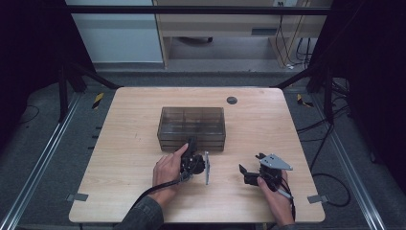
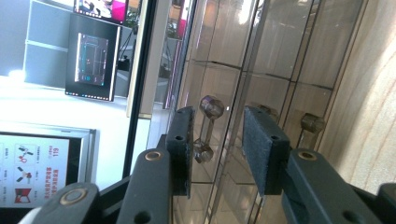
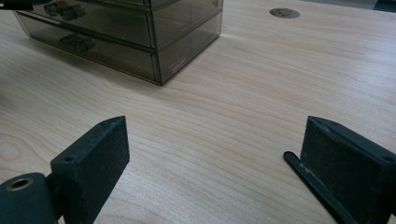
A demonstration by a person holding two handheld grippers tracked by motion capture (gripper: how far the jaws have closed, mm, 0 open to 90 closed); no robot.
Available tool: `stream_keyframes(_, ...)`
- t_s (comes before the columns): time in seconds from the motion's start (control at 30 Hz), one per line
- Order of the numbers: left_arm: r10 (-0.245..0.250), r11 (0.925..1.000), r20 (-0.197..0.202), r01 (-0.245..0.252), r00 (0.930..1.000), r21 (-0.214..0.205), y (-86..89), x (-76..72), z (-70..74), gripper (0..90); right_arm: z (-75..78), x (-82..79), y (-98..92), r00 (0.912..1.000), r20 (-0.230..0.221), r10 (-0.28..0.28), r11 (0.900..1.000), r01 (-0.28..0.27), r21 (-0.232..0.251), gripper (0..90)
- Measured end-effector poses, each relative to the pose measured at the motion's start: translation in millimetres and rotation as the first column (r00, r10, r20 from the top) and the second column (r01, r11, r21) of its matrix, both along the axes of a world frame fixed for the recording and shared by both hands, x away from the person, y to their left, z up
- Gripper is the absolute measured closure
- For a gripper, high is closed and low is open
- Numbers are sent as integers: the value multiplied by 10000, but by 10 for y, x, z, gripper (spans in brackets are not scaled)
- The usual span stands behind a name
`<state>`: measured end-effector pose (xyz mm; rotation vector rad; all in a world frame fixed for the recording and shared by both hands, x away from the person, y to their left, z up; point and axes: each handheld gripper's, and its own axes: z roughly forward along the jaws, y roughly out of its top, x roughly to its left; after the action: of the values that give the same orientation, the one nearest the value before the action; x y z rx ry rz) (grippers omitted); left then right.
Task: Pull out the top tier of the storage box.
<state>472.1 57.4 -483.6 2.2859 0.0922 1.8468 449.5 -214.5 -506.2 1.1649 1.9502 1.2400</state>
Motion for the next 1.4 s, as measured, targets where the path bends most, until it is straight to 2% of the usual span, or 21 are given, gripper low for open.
stream_keyframes(0.1, -36, 9999, 10, 36, 10000, 139, 3, 1, -3, 644, 0, -1, 2, 10000, -2, 7, 10000, -7, -1, 83)
stream_keyframes(0.2, 163, 9998, 702, -154, 9974, -144, 11, -15, -20, 650, 0, 0, 3, 10000, -20, 7, 10000, -7, 5, 83)
stream_keyframes(0.83, 216, 9997, 771, -208, 9968, -112, 32, 7, -19, 656, 1, 3, 4, 10000, -64, 22, 10000, -21, 7, 85)
stream_keyframes(0.87, 198, 9998, 774, -194, 9968, -64, 29, 5, -28, 659, 1, 4, 4, 10000, -58, 33, 10000, -33, -1, 85)
stream_keyframes(0.9, 6, 9995, 94, -9, 10000, 325, 20, 23, -18, 668, 0, 7, 4, 10000, -61, 33, 10000, -34, -27, 86)
stream_keyframes(0.97, 111, 9997, 543, -122, 9985, 204, 19, 11, -41, 673, -1, 7, 5, 10000, -58, 32, 10000, -33, -68, 86)
stream_keyframes(1.0, -105, 9972, -39, 107, 9999, 743, 9, 34, -19, 675, 0, 6, 6, 10000, -66, 24, 10000, -24, -56, 86)
stream_keyframes(1.2, -48, 9972, 39, 45, 10000, 749, 14, 34, -33, 704, -1, 9, 6, 10000, -66, 42, 10000, -43, -64, 86)
stream_keyframes(1.4, -92, 9941, 257, 64, 9996, 1080, 11, 27, -45, 742, -1, 9, 8, 10000, -64, 45, 10000, -45, -68, 89)
